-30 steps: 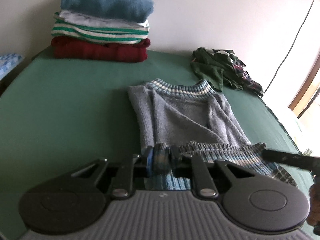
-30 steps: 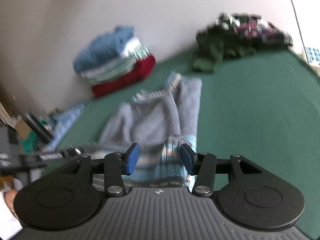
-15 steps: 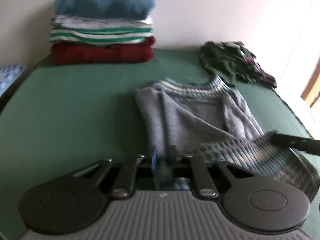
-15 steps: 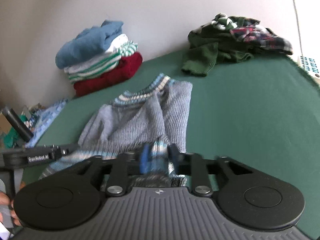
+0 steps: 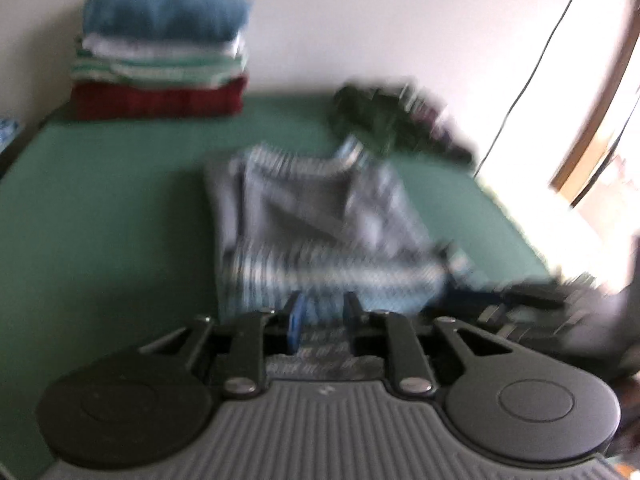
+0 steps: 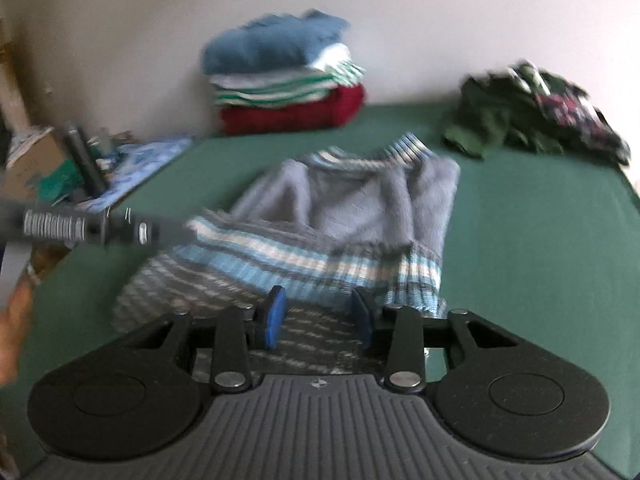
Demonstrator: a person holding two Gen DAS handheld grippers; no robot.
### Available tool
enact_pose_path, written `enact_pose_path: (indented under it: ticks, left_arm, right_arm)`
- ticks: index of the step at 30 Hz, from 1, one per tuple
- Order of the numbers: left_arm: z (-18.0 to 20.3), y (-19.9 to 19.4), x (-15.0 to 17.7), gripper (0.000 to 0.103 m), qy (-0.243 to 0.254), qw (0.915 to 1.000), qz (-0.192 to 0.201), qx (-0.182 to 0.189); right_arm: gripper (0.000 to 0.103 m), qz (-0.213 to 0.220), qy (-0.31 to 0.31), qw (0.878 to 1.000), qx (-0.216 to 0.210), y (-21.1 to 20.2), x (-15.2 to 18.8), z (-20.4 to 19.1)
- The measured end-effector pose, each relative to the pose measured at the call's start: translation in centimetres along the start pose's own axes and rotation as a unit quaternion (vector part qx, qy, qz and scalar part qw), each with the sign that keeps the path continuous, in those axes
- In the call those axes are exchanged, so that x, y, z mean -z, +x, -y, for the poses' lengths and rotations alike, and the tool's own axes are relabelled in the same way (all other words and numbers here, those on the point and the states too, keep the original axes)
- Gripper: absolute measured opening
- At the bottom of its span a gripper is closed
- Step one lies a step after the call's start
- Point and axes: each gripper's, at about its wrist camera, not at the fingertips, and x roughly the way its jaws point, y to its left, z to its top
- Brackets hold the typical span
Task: Fold clothes
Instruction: 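Release the hem and flatten the folded sweater with both grippers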
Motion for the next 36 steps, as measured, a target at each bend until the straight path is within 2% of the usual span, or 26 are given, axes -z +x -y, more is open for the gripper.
enact_pose_path:
  ticks: [4, 8, 14, 21, 24, 27, 34, 36]
  left_arm:
    - [-0.6, 1.3, -1.2, 0.024, -0.011, 0.9999, 0.004, -0.012]
    - [-0.1, 2.2, -1.6, 0.023, 0.012, 0.9995, 0.004, -0.03]
    - [0.1, 2.4, -1.3, 0.023, 0.002, 0.9991, 0.014, -0.04]
    - [0.6, 2.4, -1.3, 0.023, 0.006, 0.9985, 0.015, -0.053]
    - [0.6, 2.2, -1.6, 0.024, 0.004, 0.9986, 0.008, -0.053]
    - [0.5, 2.0, -1.9, 0.026, 0.0, 0.9986, -0.001, -0.052]
    - [0.3, 2.3, -2.3, 0.028, -0.006, 0.9988, -0.005, -0.049]
    - [0.2, 2.4, -2.6, 0.033, -0.011, 0.9989, -0.009, -0.045]
  right_arm:
    - [0.031, 0.004, 0.033, 0.999, 0.004, 1.2, -0.3, 1.0]
    - [0.031, 0.016, 0.026, 0.999, 0.019, 1.8, -0.2, 0.4]
    - [0.032, 0.032, 0.016, 0.998, 0.042, 1.7, 0.4, -0.6]
    - [0.034, 0.013, -0.011, 0.998, 0.052, 1.6, -0.4, -1.4]
    - [0.024, 0.009, 0.006, 0.999, 0.049, 0.3, -1.7, -1.3]
    - [0.024, -0.003, 0.009, 0.998, 0.062, -0.1, -1.9, -1.1]
    - [0.024, -0.012, 0.004, 0.995, 0.096, 2.0, -1.3, -1.8]
    - [0.024, -0.014, 0.003, 0.995, 0.097, 2.3, -1.6, -1.8]
